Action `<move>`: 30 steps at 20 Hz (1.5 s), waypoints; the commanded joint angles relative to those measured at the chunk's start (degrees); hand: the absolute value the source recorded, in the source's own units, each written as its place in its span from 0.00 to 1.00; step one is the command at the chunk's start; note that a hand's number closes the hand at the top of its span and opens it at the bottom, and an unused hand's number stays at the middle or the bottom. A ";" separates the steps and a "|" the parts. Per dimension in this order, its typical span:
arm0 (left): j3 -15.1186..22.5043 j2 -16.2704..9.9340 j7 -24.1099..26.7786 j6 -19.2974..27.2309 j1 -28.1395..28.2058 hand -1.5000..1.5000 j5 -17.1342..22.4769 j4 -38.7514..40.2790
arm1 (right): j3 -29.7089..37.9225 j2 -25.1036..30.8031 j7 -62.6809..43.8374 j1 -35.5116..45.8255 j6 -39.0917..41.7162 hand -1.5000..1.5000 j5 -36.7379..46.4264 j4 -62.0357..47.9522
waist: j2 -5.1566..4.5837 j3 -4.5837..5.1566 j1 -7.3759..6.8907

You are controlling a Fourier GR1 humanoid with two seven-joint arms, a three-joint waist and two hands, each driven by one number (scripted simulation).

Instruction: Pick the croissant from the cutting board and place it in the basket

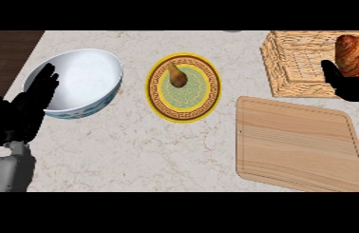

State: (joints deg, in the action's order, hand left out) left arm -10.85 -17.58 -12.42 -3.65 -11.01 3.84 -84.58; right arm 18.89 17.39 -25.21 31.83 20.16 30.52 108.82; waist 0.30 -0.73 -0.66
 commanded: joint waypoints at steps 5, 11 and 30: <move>1.28 2.49 -1.01 -0.14 -1.98 0.50 -0.27 5.82 | 6.09 6.65 15.89 0.44 -4.37 1.00 -1.24 -17.94 | -0.68 0.71 0.67; 1.68 2.62 -1.60 -0.08 -1.98 0.50 -1.22 4.05 | 5.79 5.98 25.74 3.04 -11.47 1.00 0.22 -33.27 | -0.76 0.70 0.07; 1.98 4.19 -2.97 0.13 -0.97 0.50 -2.40 1.52 | 16.23 11.28 32.50 15.22 -21.05 0.00 -7.39 -59.60 | -0.58 0.68 0.12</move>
State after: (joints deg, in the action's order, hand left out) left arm -10.76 -15.68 -13.95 -3.97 -11.93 1.84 -85.17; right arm 30.90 27.61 8.21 44.84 0.05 27.03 52.63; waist 0.33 -0.78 -0.98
